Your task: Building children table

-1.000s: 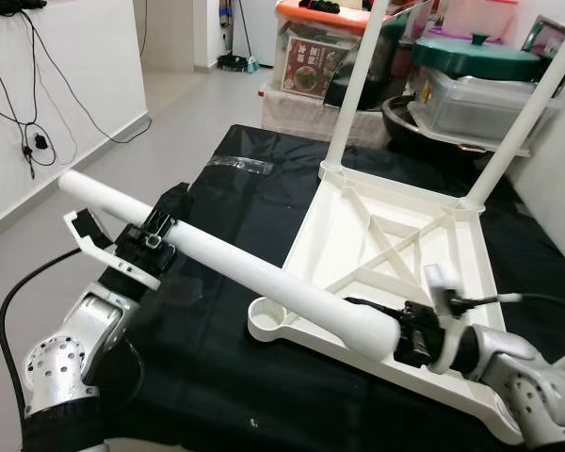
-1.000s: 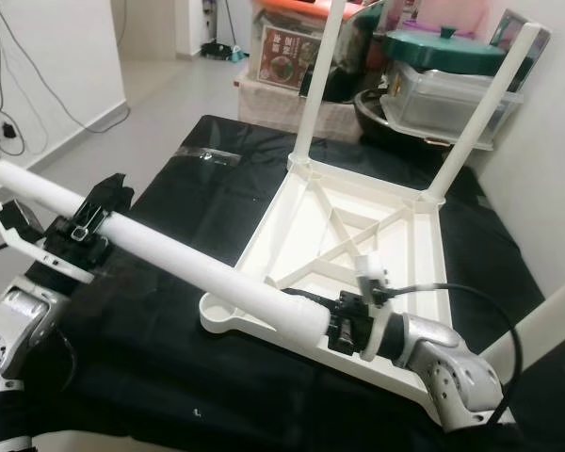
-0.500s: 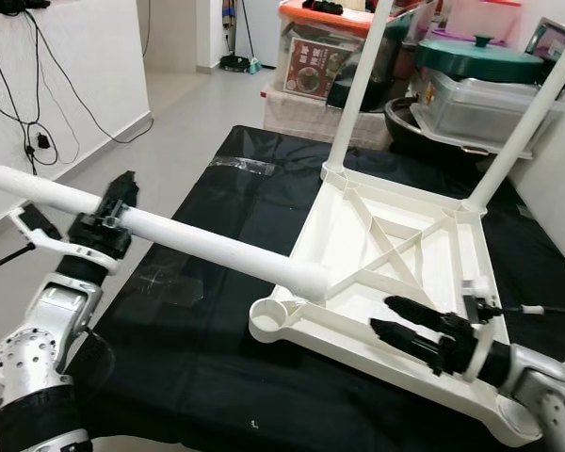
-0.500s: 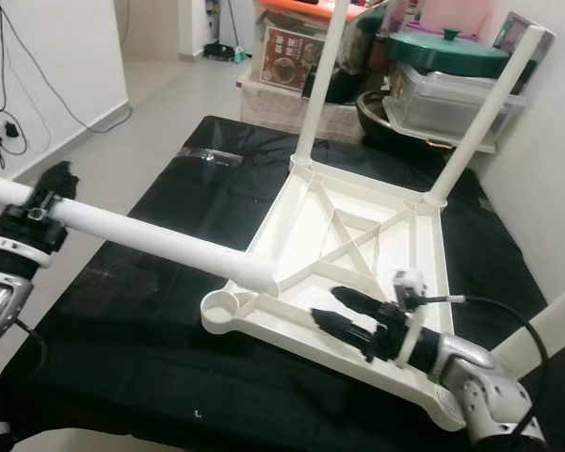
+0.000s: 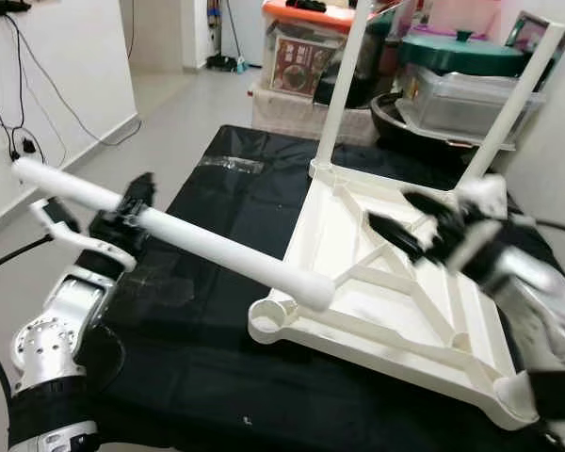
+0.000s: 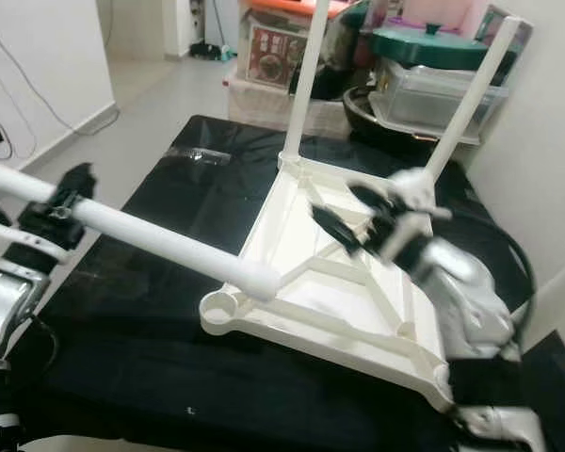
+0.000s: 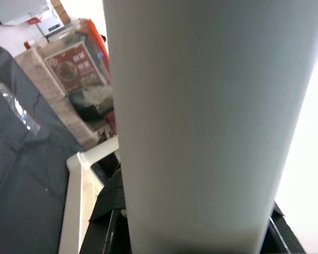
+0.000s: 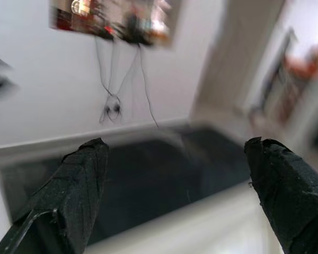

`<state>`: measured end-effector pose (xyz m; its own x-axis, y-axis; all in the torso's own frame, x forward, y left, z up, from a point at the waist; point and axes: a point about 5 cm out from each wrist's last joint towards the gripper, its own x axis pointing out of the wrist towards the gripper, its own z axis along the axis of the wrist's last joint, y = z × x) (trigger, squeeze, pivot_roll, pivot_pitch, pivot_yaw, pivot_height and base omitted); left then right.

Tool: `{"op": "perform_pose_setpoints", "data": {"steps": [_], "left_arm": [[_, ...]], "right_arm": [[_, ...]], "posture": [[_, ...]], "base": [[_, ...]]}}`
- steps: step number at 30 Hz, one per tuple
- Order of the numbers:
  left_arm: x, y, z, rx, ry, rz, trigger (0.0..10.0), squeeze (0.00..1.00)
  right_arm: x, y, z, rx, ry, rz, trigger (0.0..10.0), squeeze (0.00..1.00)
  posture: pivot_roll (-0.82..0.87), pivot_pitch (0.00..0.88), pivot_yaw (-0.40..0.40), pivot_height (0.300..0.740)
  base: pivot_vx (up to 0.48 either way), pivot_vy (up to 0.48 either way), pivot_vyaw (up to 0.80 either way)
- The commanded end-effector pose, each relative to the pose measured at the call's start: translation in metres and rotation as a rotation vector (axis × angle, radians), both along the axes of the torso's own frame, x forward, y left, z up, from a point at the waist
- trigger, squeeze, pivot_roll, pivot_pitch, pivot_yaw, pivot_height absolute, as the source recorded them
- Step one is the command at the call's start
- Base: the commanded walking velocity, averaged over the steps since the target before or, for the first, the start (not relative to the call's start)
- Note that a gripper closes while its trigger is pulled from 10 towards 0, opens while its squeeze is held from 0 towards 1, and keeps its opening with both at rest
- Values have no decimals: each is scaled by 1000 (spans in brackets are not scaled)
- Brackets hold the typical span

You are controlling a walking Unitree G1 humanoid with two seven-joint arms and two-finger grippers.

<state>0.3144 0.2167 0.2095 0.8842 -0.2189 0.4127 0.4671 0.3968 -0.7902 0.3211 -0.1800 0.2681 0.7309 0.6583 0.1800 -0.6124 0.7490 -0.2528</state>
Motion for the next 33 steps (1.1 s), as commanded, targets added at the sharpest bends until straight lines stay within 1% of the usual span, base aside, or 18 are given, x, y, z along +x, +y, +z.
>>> {"op": "perform_pose_setpoints", "data": {"steps": [1, 2, 3, 5, 6, 7, 9, 11, 16, 18, 21, 24, 25, 28, 29, 30, 32, 33], "left_arm": [[3, -1, 0, 34, -1, 24, 10000, 0], [3, -1, 0, 34, -1, 24, 10000, 0], [3, -1, -1, 42, 2, 29, 10000, 0], [4, -12, -2, 66, -4, -14, 10000, 0], [5, -17, -1, 77, -11, -39, 10000, 0], [5, -17, -1, 77, -11, -39, 10000, 0], [4, -26, 3, 115, -41, -90, 10000, 0], [3, -32, 6, 142, -65, -118, 10000, 0], [3, -37, 7, 168, -75, -129, 10000, 0], [3, -37, 7, 168, -75, -129, 10000, 0], [2, -43, 4, 180, -74, -144, 10000, 0], [2, -44, 4, 184, -74, -150, 10000, 0], [2, -46, 3, 191, -76, -158, 10000, 0], [2, -46, 3, 191, -76, -158, 10000, 0], [2, -48, 4, 199, -79, -166, 10000, 0], [2, -48, 4, 199, -79, -166, 10000, 0], [2, -55, 5, 221, -88, -187, 10000, 0], [2, -58, 5, 228, -91, -192, 10000, 0]], "right_arm": [[-2, 27, -2, -47, 54, 43, 10000, 0], [-2, 27, -2, -47, 54, 43, 10000, 0], [-3, 34, -3, -48, 79, 60, 10000, 0], [-10, 55, -13, -63, 173, 205, 10000, 0], [-14, 62, -17, -75, 210, 258, 10000, 0], [-14, 62, -17, -75, 210, 258, 10000, 0], [-19, 72, -29, -142, 262, 318, 10000, 0], [-19, 78, -39, -207, 300, 334, 10000, 0], [-18, 87, -43, -279, 344, 348, 10000, 0], [-18, 87, -43, -279, 344, 348, 10000, 0], [-18, 98, -49, -373, 371, 372, 10000, 0], [-18, 102, -51, -401, 379, 377, 10000, 0], [-19, 109, -54, -439, 388, 398, 10000, 0], [-19, 109, -54, -439, 388, 398, 10000, 0], [-20, 116, -58, -475, 398, 421, 10000, 0], [-20, 116, -58, -475, 398, 421, 10000, 0], [-21, 133, -75, -579, 434, 454, 10000, 0], [-21, 137, -80, -608, 444, 454, 10000, 0]], "posture": [[96, 0, -101, 740], [96, 0, -101, 740], [96, 0, -101, 740], [92, 0, -94, 740], [92, 0, -94, 740], [92, 0, -94, 740], [95, 0, -96, 740], [96, 0, -99, 740], [97, 0, -106, 740], [97, 0, -106, 740], [97, 0, -106, 740], [97, 0, -106, 740], [97, 0, -106, 740], [97, 0, -106, 740], [91, 0, -105, 740], [91, 0, -105, 740], [99, 0, -118, 740], [99, 0, -118, 740]], "base": [[0, 0, 0], [0, 0, 0], [0, 0, 0], [0, 0, 0], [0, 0, 0], [0, 0, 0], [0, 0, 0], [0, 0, 0], [0, 0, 0], [0, 0, 0], [0, 0, 0], [0, 0, 0], [0, 0, 0], [0, 0, 0], [0, 0, 0], [0, 0, 0], [0, 0, 0], [0, 0, 0]]}}
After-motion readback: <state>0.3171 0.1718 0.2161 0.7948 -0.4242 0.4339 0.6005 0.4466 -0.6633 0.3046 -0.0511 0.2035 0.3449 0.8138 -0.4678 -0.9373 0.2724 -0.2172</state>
